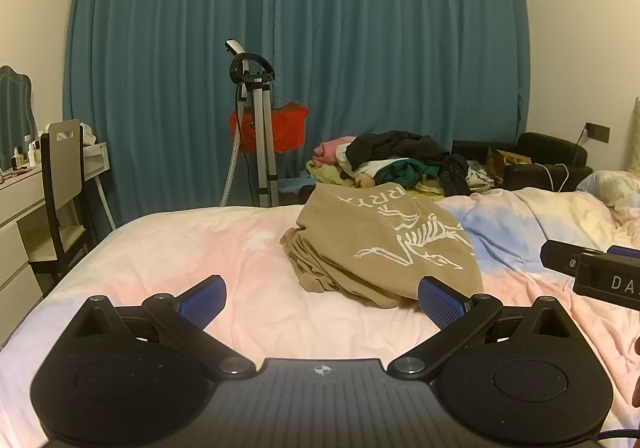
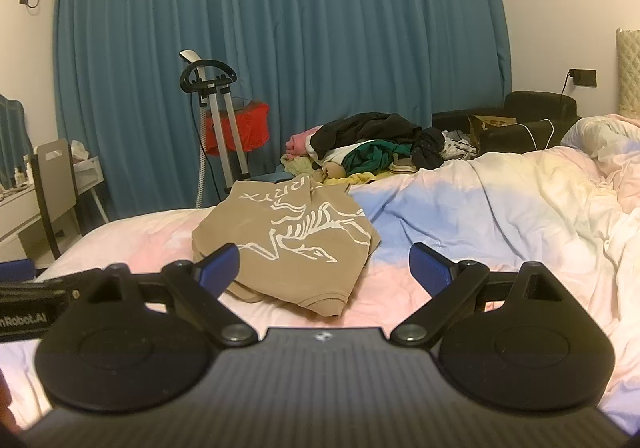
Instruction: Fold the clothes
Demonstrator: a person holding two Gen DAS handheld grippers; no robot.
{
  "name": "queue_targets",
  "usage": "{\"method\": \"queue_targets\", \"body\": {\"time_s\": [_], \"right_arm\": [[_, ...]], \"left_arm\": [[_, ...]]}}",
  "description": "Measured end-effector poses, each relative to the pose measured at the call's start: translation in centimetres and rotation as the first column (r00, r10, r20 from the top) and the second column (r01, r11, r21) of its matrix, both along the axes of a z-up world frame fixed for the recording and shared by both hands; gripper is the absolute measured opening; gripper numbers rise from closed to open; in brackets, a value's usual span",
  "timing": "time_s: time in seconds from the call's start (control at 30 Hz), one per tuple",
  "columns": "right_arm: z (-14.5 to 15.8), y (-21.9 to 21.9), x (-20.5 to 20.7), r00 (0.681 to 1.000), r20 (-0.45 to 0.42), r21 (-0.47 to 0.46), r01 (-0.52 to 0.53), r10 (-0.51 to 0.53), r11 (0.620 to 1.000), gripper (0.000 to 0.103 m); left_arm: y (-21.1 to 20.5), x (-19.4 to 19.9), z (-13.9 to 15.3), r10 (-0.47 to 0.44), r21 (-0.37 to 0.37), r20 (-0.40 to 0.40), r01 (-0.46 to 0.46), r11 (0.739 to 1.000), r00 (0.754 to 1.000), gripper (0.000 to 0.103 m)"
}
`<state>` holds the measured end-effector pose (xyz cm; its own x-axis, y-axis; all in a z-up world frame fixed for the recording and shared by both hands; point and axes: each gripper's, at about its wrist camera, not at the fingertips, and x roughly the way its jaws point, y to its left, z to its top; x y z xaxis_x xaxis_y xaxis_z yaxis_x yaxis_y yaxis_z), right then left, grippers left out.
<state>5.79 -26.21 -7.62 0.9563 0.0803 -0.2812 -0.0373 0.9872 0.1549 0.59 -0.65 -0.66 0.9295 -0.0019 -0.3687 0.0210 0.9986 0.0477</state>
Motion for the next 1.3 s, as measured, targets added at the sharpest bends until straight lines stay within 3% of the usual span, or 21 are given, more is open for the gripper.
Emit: {"method": "queue_targets", "body": {"time_s": [0.3, 0.47, 0.7, 0.8, 0.9, 1.03, 1.1, 1.17, 1.23, 1.3], "right_arm": [[-0.1, -0.5, 0.2, 0.999, -0.011, 0.005, 0.038, -0.038, 0.999, 0.093], [-0.7, -1.5, 0.8, 0.994, -0.055, 0.028, 0.092, -0.09, 0.995, 0.093], [-2.4, -2.3, 2.7, 0.98, -0.135, 0.059, 0.156, -0.147, 0.986, 0.093], [-3.6, -2.6, 3.9, 0.973, -0.165, 0.056, 0.174, -0.162, 0.983, 0.093], [-4.5, -3.1, 5.7, 0.963, -0.185, 0.068, 0.211, -0.195, 0.975, 0.093], [-6.1, -3.8, 8.5, 0.952, -0.187, 0.057, 0.259, -0.245, 0.964, 0.093], [-7.1, -4.1, 9.6, 0.945, -0.196, 0.042, 0.274, -0.261, 0.961, 0.093], [-8.2, -4.4, 10.7, 0.94, -0.214, 0.044, 0.28, -0.265, 0.959, 0.093], [-9.0, -4.7, 11.6, 0.936, -0.229, 0.048, 0.286, -0.268, 0.957, 0.093], [-9.4, -4.9, 12.2, 0.936, -0.227, 0.051, 0.287, -0.269, 0.956, 0.093]], "left_arm": [[-0.6, 1.7, -0.7, -0.015, 0.038, -0.024, 0.015, 0.999, 1.0, 0.103], [-2.3, 7.5, -1.1, -0.046, 0.14, -0.139, 0.066, 0.988, 0.989, 0.103], [-4.2, 17.1, -6.7, -0.016, 0.249, -0.257, 0.082, 0.965, 0.966, 0.103], [-5.1, 20.0, -9.7, -0.056, 0.233, -0.315, 0.134, 0.963, 0.947, 0.101], [-6.5, 21.7, -11.7, -0.1, 0.268, -0.301, 0.184, 0.946, 0.948, 0.1], [-8.5, 23.1, -13.3, -0.149, 0.338, -0.231, 0.222, 0.914, 0.962, 0.085], [-9.0, 23.5, -13.7, -0.167, 0.347, -0.202, 0.23, 0.909, 0.965, 0.072], [-9.0, 23.6, -13.5, -0.173, 0.333, -0.187, 0.228, 0.915, 0.967, 0.044], [-8.6, 23.4, -12.8, -0.177, 0.307, -0.179, 0.226, 0.924, 0.968, 0.022], [-7.8, 22.8, -11.1, -0.17, 0.251, -0.157, 0.205, 0.946, 0.973, 0.016]]}}
